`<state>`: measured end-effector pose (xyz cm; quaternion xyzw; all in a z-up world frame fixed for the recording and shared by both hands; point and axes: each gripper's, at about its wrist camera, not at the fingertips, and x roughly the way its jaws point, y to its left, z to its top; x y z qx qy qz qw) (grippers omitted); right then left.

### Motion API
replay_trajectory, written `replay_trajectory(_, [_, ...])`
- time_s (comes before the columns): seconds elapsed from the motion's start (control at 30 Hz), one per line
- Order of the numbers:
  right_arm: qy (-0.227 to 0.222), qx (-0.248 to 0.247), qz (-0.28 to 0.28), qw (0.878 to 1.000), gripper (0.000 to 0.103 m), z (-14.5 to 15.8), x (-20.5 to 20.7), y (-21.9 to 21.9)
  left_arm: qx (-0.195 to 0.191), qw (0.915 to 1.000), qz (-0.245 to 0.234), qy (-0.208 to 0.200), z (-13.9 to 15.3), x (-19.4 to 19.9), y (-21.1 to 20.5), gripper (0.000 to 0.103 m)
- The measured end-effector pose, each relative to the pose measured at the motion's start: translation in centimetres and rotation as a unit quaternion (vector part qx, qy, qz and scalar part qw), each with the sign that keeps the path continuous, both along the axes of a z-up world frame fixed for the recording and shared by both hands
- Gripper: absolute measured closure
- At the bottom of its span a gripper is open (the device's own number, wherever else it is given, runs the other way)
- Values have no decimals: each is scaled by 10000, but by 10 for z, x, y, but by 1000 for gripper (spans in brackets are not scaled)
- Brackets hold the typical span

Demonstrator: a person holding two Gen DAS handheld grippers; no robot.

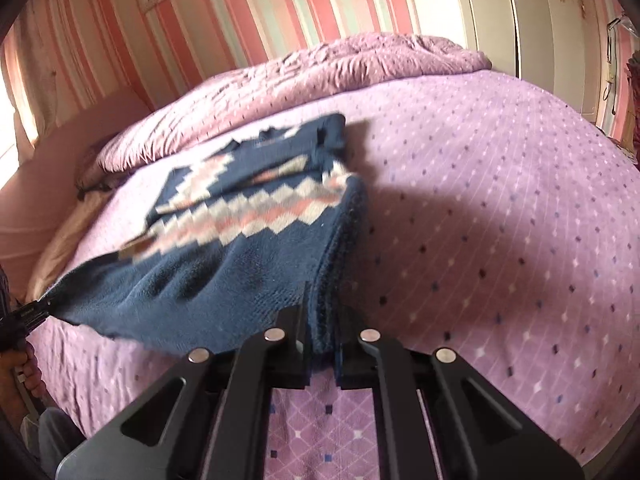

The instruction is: Fold small clothes

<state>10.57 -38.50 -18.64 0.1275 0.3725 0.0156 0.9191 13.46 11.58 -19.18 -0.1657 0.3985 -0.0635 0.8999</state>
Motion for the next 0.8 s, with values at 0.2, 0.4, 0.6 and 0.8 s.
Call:
replay_trajectory(0.2, [402, -66, 134, 9991, 97, -25, -7, -5, 46, 9984, 163, 544, -35, -6, 8, 97])
replay_trajectory(0.4, [605, -63, 108, 9981, 97, -56, -13, 3, 645, 9966, 74, 516, -63, -12, -3, 96])
replay_trajectory(0.6, [179, -348, 232, 9990, 97, -23, 0, 10, 1202, 9927, -28, -122, -28, -1, -20, 96])
replay_trajectory(0.8, [-14, -197, 172, 9997, 97, -8, 12, 4, 1117, 9930, 205, -340, -8, 13, -18, 96])
